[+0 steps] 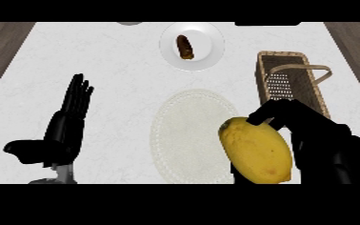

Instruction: Pick the lemon from the placemat and place it in the basket

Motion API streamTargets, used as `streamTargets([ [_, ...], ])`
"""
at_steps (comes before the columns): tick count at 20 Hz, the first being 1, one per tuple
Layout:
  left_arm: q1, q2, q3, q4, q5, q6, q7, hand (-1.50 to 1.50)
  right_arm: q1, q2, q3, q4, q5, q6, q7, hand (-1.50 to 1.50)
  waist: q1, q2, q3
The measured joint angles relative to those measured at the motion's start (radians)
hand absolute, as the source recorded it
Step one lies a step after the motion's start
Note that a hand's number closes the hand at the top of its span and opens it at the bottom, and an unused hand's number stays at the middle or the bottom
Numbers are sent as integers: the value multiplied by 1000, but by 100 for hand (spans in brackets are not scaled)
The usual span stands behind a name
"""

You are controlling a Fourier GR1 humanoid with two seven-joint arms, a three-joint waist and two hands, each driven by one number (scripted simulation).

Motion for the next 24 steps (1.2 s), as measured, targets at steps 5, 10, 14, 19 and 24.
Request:
streamTargets([
  [5, 1, -2, 2, -10, -5, -5, 7, 0, 5, -11, -189, 3, -36, 86, -67, 150, 5, 1, 1],
  [10, -22, -10, 10, -1, -11, -11, 18, 0, 29, -38, -355, 25, -118, 153, -154, 150, 7, 3, 1],
  [14, -15, -11, 16, -4, -12, -26, 19, 0, 41, -74, -480, 44, -222, 206, -215, 150, 9, 3, 1],
  [19, 0, -23, 16, -7, -27, -33, 10, 0, 109, -120, -545, 108, -253, 200, -324, 150, 11, 3, 1],
  [24, -1, -42, 14, -18, -49, -29, 21, 0, 184, -116, -579, 152, -257, 146, -415, 150, 11, 3, 1],
])
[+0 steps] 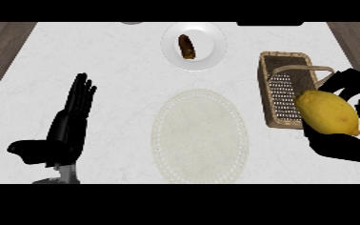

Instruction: Pick the lemon from the placemat and place it in the basket

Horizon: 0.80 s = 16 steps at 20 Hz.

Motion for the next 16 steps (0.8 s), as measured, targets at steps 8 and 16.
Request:
streamTargets([
  [8, -8, -5, 25, 0, -3, -25, 9, 0, 33, -13, -94, 148, -33, -96, -160, 150, 1, 0, 0],
  [16, -27, -15, 40, 5, -7, -38, 24, 0, 43, 2, -128, 252, -22, -157, -186, -150, 1, 0, 0],
])
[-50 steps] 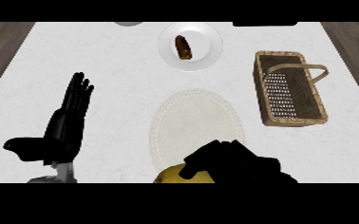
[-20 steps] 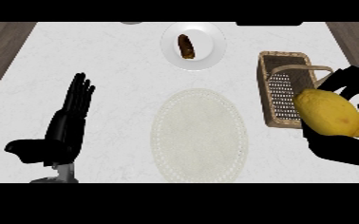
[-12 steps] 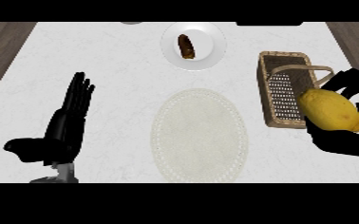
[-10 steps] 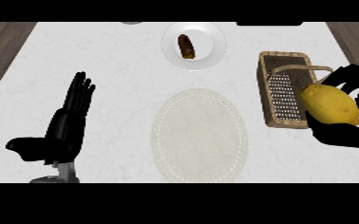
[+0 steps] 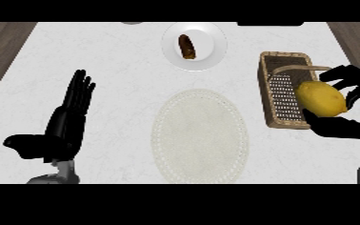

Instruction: Pick the lemon from the placemat and place it in the basket

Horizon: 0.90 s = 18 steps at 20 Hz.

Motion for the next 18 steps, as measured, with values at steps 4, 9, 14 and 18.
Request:
streamTargets([
  [4, 21, -17, -6, -1, -20, 2, -21, 0, 1, -14, -11, 58, -11, -17, -57, -150, 0, 0, 0],
  [9, 21, -18, 3, 0, -22, -4, -19, 0, -29, -20, -60, 61, -78, -30, -89, -150, 0, 0, 0],
  [14, 5, -17, 17, 20, -16, -16, -26, 0, -41, -13, -103, 46, -111, -104, -147, -150, -1, 0, 0],
  [18, 19, -18, 17, -3, -18, -16, -15, 0, -30, -28, -159, -22, -134, -133, -149, -150, -3, -1, 0],
])
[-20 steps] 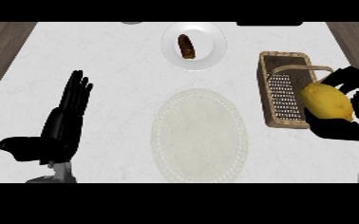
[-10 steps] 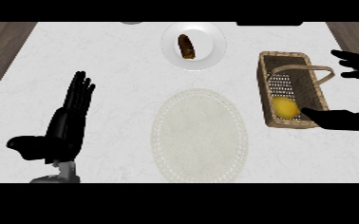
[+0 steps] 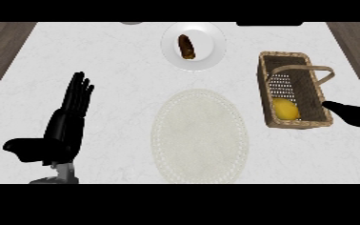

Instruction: Pick the lemon from the placemat and place it in the basket

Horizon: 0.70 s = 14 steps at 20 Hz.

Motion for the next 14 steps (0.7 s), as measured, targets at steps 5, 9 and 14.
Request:
streamTargets([
  [5, -19, -10, -1, 5, -8, 7, 16, 0, -3, -44, -84, -50, -39, 1, 45, -150, -1, 0, 0],
  [9, -11, -13, 0, 9, -11, 3, -6, 0, -20, -85, -195, -67, -119, 12, 98, -150, -3, -1, 0],
  [14, 5, -11, 1, -11, -11, 0, 9, 0, 7, -151, -378, -53, -317, 66, 84, -150, -8, -2, 0],
])
